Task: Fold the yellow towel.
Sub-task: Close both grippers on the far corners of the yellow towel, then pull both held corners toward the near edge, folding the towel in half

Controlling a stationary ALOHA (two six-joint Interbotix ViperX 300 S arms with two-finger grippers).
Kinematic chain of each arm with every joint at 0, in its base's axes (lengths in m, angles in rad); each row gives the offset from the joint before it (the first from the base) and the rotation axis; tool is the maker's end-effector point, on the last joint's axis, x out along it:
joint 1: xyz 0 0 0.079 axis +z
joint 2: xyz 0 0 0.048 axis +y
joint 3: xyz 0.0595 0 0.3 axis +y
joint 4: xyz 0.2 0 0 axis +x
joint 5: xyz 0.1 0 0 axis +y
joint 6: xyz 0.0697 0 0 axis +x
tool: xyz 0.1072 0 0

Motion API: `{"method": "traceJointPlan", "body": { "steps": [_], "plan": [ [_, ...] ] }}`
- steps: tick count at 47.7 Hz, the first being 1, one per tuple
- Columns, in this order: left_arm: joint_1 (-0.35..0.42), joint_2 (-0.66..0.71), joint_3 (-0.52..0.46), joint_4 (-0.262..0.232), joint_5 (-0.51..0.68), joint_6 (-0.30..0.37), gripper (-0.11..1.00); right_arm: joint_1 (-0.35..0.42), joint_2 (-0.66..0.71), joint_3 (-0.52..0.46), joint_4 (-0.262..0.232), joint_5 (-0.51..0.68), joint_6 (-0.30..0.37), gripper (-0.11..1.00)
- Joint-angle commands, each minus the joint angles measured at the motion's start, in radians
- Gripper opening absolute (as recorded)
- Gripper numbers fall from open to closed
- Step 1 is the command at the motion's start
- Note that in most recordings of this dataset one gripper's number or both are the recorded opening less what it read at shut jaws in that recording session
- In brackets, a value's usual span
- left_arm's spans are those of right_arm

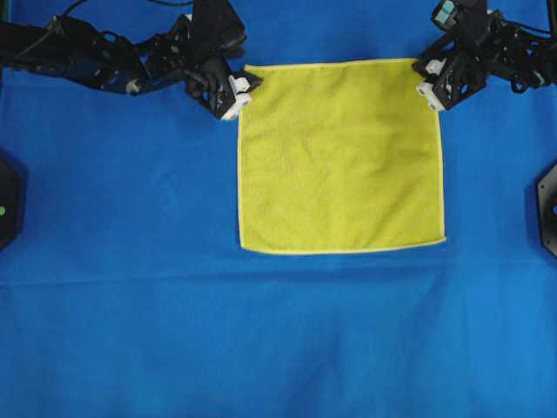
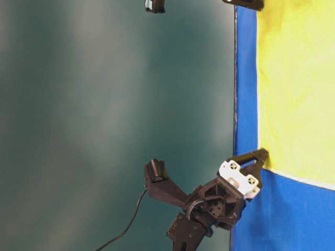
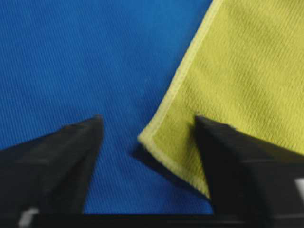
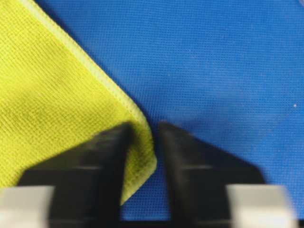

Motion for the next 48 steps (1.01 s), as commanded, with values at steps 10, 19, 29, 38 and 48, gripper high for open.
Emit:
{"method": "traceJointPlan", "body": {
  "steps": [10, 19, 29, 38, 48],
  "plan": [
    [0.003, -0.014, -0.026, 0.005, 0.061, 0.044, 0.02, 0.0, -0.008, -0.008, -0.002, -0.023, 0.003, 0.02],
    [0.009, -0.023, -0.037, 0.005, 0.084, 0.048, 0.01, 0.0, -0.023, -0.011, 0.003, -0.02, 0.012, 0.02],
    [0.025, -0.106, -0.052, 0.006, 0.126, 0.061, 0.01, 0.0, -0.144, -0.006, 0.008, -0.003, 0.012, 0.02],
    [0.025, -0.141, -0.049, 0.006, 0.144, 0.095, 0.01, 0.0, -0.213, 0.003, 0.009, 0.028, 0.012, 0.02],
    [0.003, -0.167, -0.041, 0.006, 0.144, 0.097, 0.01, 0.005, -0.222, 0.015, 0.017, 0.058, 0.017, 0.02]
  ]
}}
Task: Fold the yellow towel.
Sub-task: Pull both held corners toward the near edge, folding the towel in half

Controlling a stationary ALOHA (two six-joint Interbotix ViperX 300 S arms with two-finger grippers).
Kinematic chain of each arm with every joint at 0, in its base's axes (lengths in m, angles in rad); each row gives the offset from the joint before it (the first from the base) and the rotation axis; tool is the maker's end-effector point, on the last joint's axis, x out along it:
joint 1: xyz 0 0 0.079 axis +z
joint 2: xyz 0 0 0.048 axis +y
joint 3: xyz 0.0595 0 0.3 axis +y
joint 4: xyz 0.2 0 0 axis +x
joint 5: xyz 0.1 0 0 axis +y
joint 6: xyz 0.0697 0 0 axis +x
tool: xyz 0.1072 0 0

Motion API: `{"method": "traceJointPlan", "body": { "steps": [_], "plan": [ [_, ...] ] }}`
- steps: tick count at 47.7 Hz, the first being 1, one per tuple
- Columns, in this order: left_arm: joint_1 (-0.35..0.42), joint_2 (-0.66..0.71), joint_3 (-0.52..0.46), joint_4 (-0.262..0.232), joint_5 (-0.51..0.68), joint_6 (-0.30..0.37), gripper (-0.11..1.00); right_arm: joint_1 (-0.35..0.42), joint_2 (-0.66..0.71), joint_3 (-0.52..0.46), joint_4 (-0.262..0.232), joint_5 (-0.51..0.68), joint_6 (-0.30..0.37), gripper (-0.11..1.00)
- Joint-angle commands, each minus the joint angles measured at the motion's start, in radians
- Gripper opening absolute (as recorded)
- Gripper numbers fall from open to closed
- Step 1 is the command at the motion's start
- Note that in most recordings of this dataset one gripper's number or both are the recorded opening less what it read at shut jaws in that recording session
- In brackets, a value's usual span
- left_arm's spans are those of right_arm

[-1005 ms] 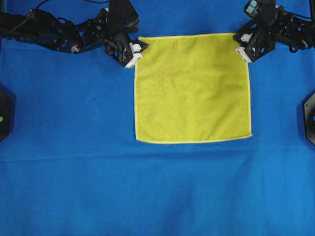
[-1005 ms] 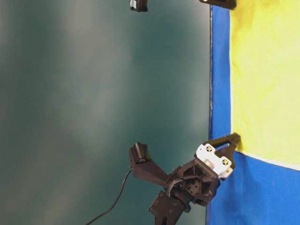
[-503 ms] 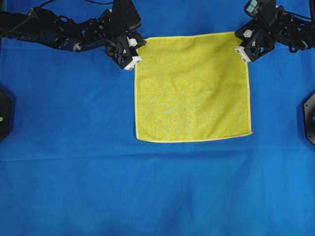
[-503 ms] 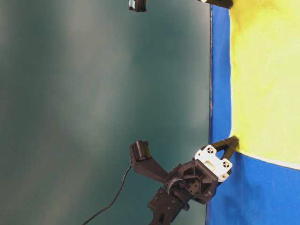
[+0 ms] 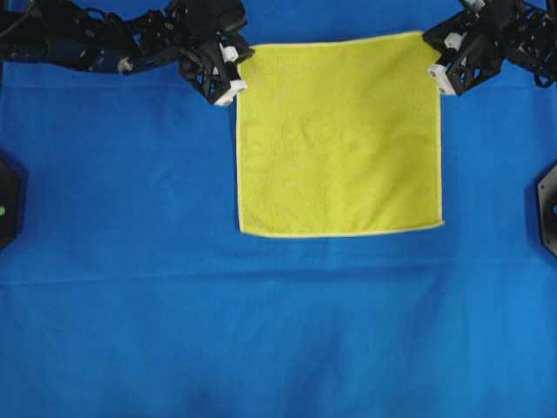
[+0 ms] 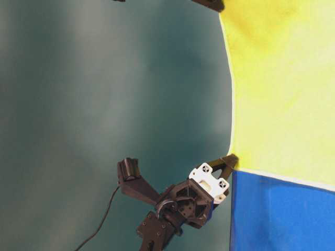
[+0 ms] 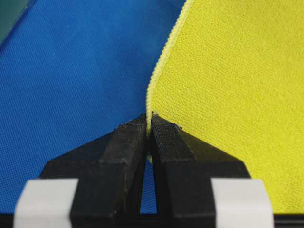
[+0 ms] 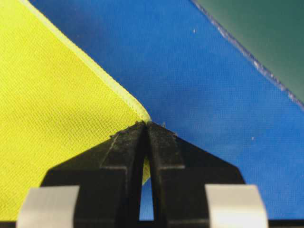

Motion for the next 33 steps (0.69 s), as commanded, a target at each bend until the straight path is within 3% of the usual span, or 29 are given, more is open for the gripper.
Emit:
{"method": "traceJointPlan", "body": {
  "steps": [1, 13, 22, 33],
  "plan": [
    [-0.02, -0.051, -0.006, 0.003, -0.003, 0.003, 0.01, 0.006, -0.023, 0.002, 0.011, 0.012, 0.002, 0.02],
    [-0.126, -0.117, 0.057, 0.002, 0.005, -0.009, 0.01, 0.098, -0.132, 0.081, 0.066, 0.061, 0.002, 0.02],
    [-0.236, -0.152, 0.12, 0.002, 0.009, -0.023, 0.01, 0.233, -0.25, 0.14, 0.123, 0.127, 0.003, 0.02],
    [-0.377, -0.155, 0.146, 0.002, 0.02, -0.078, 0.01, 0.402, -0.348, 0.184, 0.229, 0.232, 0.003, 0.02]
  ]
}}
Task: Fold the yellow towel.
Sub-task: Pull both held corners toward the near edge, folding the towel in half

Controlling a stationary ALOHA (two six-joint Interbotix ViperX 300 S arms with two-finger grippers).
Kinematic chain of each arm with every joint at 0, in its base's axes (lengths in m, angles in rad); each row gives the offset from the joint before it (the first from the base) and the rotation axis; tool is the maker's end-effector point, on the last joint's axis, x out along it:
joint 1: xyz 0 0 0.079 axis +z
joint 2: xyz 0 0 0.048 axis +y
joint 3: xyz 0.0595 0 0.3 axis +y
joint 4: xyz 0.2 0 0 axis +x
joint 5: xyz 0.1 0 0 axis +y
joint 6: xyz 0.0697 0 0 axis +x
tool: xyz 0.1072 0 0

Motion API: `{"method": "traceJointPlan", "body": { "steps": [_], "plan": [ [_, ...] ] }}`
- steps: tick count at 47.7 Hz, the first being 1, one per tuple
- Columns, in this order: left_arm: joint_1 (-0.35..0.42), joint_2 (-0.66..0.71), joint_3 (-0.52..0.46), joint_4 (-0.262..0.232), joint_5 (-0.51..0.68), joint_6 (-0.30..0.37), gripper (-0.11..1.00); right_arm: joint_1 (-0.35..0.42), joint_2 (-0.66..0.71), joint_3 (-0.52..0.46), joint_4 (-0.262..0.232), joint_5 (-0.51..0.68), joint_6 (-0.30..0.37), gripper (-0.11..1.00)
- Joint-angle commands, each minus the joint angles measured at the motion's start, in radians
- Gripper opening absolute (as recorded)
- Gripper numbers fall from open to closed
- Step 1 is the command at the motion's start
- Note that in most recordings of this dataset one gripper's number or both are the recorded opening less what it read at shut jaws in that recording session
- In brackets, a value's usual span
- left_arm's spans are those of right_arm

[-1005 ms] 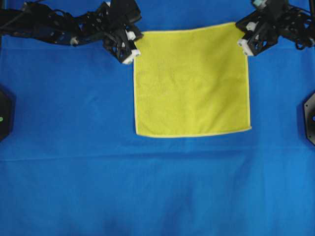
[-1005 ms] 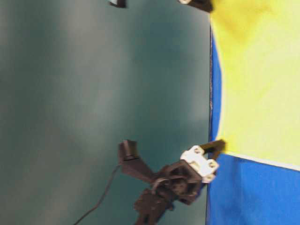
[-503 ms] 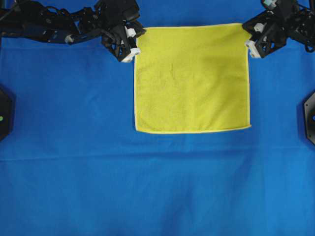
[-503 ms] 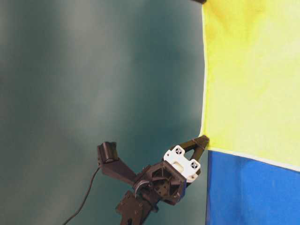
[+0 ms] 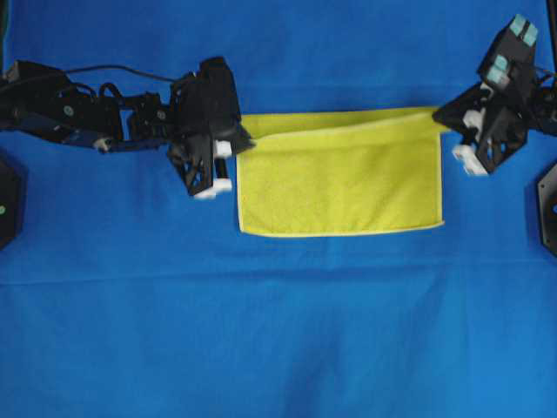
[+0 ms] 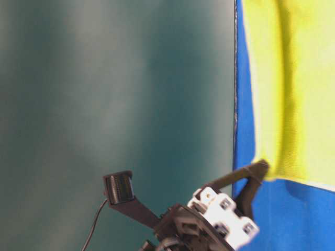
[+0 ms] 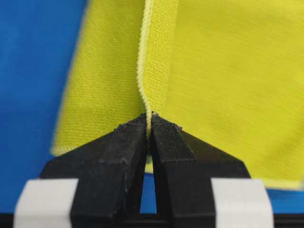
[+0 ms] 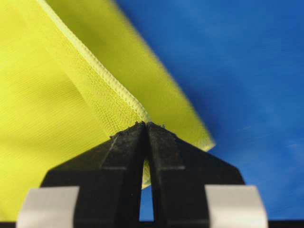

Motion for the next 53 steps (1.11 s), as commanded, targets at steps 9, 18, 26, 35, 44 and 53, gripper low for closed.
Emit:
{"method": "traceJointPlan", "body": {
  "steps": [9, 18, 26, 35, 44, 53],
  "plan": [
    [-0.155, -0.018, -0.011, 0.0, 0.006, -0.037, 0.01, 0.158, -0.029, 0.003, 0.106, 0.064, 0.005, 0.02],
    [-0.218, -0.005, -0.018, 0.0, 0.006, -0.074, 0.01, 0.215, -0.011, 0.002, 0.133, 0.067, 0.005, 0.02],
    [-0.215, 0.014, -0.031, 0.0, 0.006, -0.077, 0.01, 0.215, 0.011, -0.003, 0.133, 0.067, 0.005, 0.02],
    [-0.215, 0.02, -0.035, 0.0, 0.009, -0.077, 0.01, 0.232, 0.032, -0.006, 0.137, 0.067, 0.006, 0.02],
    [-0.216, 0.02, -0.04, 0.0, 0.018, -0.08, 0.12, 0.258, 0.044, -0.011, 0.14, 0.067, 0.005, 0.03],
    [-0.222, -0.003, -0.037, 0.0, 0.028, -0.083, 0.66, 0.264, 0.023, -0.025, 0.137, 0.089, 0.0, 0.39]
  ]
}}
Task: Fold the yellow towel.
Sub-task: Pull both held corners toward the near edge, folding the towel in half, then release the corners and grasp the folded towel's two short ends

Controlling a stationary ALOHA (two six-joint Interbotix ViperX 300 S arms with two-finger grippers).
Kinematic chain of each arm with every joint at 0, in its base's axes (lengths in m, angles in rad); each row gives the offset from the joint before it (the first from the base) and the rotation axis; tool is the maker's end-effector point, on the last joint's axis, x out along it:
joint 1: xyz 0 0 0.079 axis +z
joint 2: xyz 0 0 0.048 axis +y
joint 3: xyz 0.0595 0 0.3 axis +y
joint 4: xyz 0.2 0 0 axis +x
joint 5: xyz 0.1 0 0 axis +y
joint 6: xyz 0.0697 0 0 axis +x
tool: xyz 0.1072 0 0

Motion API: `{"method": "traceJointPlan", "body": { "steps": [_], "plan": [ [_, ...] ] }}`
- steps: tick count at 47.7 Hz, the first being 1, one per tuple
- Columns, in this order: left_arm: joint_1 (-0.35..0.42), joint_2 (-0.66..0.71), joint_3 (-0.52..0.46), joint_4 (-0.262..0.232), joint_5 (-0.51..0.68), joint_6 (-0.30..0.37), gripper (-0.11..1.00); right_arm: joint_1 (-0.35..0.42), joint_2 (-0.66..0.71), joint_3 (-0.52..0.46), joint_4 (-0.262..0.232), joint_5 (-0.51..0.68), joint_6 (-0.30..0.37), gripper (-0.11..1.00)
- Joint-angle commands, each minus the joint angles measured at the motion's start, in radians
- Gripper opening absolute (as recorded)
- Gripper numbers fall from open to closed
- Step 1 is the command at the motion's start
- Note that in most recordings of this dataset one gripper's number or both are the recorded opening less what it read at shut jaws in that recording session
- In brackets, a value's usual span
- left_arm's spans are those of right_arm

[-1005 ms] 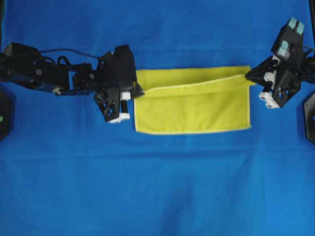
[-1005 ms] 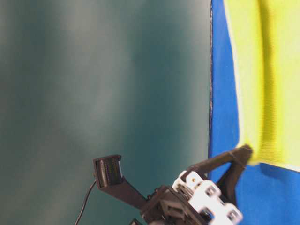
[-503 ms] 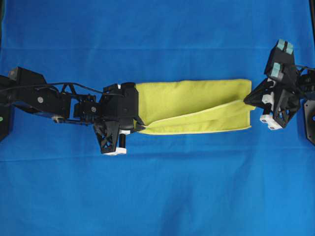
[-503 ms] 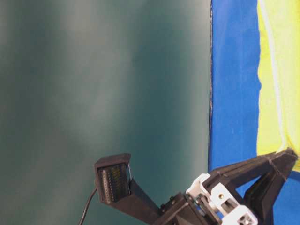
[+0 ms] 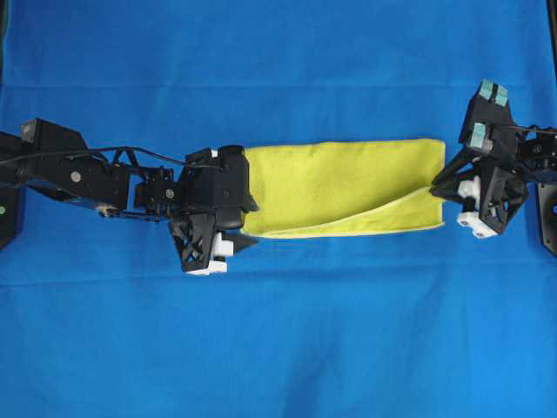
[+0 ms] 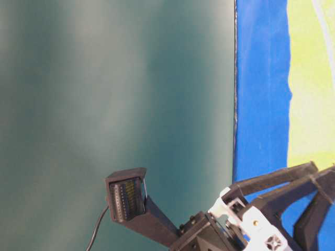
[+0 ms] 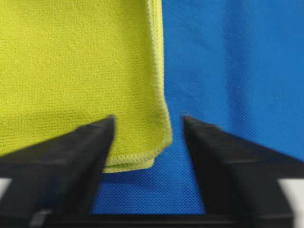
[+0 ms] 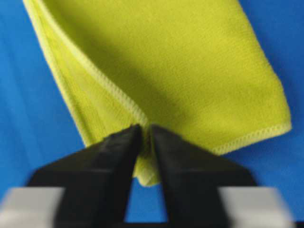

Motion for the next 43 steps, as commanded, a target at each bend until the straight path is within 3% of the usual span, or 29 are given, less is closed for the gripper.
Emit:
{"method": "traceJointPlan", "body": {
  "steps": [1, 3, 6, 14, 21, 30, 43],
  "plan": [
    [-0.006, -0.04, -0.014, 0.0, 0.009, 0.0, 0.72, 0.003, -0.023, -0.029, -0.006, 0.015, -0.003, 0.45],
    [-0.006, -0.054, -0.014, 0.0, 0.02, 0.006, 0.78, 0.003, -0.035, -0.034, -0.014, 0.028, -0.003, 0.56],
    [-0.002, -0.077, -0.012, 0.0, 0.041, 0.012, 0.78, 0.003, -0.067, -0.044, -0.029, 0.049, -0.003, 0.67],
    [0.038, -0.11, 0.003, 0.0, 0.06, 0.021, 0.75, -0.025, -0.158, -0.057, -0.071, 0.064, -0.003, 0.62],
    [0.11, -0.107, 0.005, 0.002, 0.06, 0.035, 0.75, -0.141, -0.173, -0.049, -0.103, 0.071, -0.003, 0.63],
    [0.202, -0.067, -0.011, 0.0, 0.058, 0.067, 0.73, -0.259, -0.063, -0.048, -0.15, 0.066, -0.003, 0.62],
    [0.253, 0.044, -0.035, 0.0, 0.014, 0.086, 0.73, -0.293, 0.138, -0.072, -0.172, -0.011, -0.003, 0.62]
  ]
}}
